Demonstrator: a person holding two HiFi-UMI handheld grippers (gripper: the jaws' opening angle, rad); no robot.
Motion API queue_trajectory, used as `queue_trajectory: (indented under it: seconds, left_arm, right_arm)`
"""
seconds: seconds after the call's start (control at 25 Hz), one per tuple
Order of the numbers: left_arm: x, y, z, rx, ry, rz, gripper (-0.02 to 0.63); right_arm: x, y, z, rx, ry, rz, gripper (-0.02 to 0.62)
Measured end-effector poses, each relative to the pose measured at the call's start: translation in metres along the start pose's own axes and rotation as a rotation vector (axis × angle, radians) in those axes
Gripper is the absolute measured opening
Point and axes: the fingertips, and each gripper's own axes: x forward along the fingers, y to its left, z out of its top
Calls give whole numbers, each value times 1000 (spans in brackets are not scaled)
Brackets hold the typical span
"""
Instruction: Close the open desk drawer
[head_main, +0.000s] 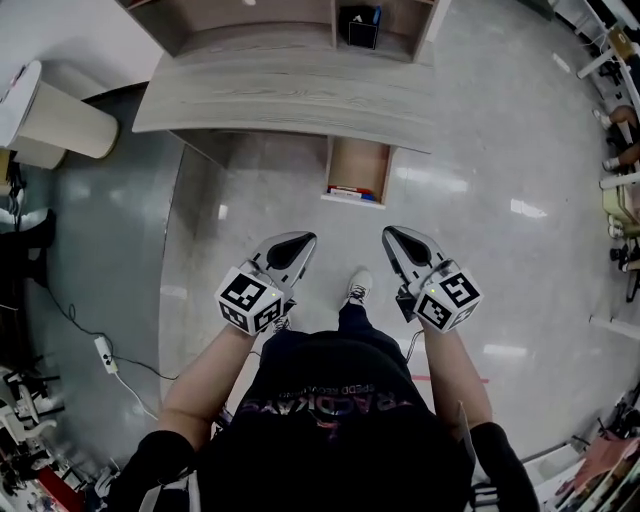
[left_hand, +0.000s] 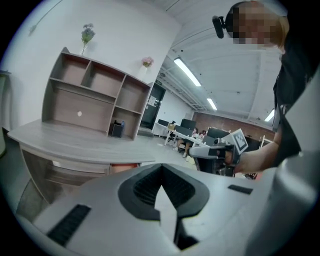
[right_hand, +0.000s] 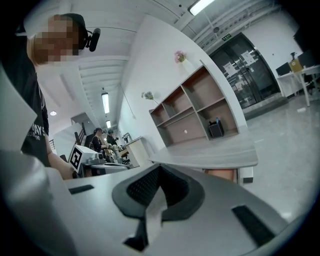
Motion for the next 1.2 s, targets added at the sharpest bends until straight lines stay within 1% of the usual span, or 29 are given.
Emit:
queue_trajectory:
  seconds: [0.2, 0.36, 0.44, 0.52, 0.72, 0.76, 0.84, 1.0, 1.12, 1.2]
  left_arm:
    - [18, 6, -5, 54, 9, 90, 11]
    - [22, 19, -24, 94, 35, 130, 11]
    - [26, 26, -34, 97, 53, 144, 11]
    - [28, 32, -44, 98, 72, 158, 12]
    - [34, 41, -61, 108, 106, 155, 14]
    - [37, 45, -65, 109, 109, 153, 25]
    - [45, 52, -77, 123, 125, 149, 71]
    - [59, 71, -102, 121, 144, 153, 117]
    - [66, 88, -120, 133, 165, 159, 161]
    - [71, 99, -135, 152, 186, 160, 189]
  right_arm:
    - [-1, -26, -11, -3, 18, 33, 12]
    - [9, -37, -29, 11, 32, 63, 15]
    - [14, -44, -39, 16, 43, 69, 26]
    - [19, -49, -47, 15, 58, 63, 58]
    - [22, -59, -65, -2, 88, 13, 112]
    - [22, -62, -70, -4, 96, 1, 122]
    - [23, -72, -83, 5, 106, -25, 133]
    - [24, -95, -111, 7, 130, -94, 150]
    - [27, -111, -134, -30, 175, -150, 193]
    - [31, -121, -152, -72, 218, -178, 212]
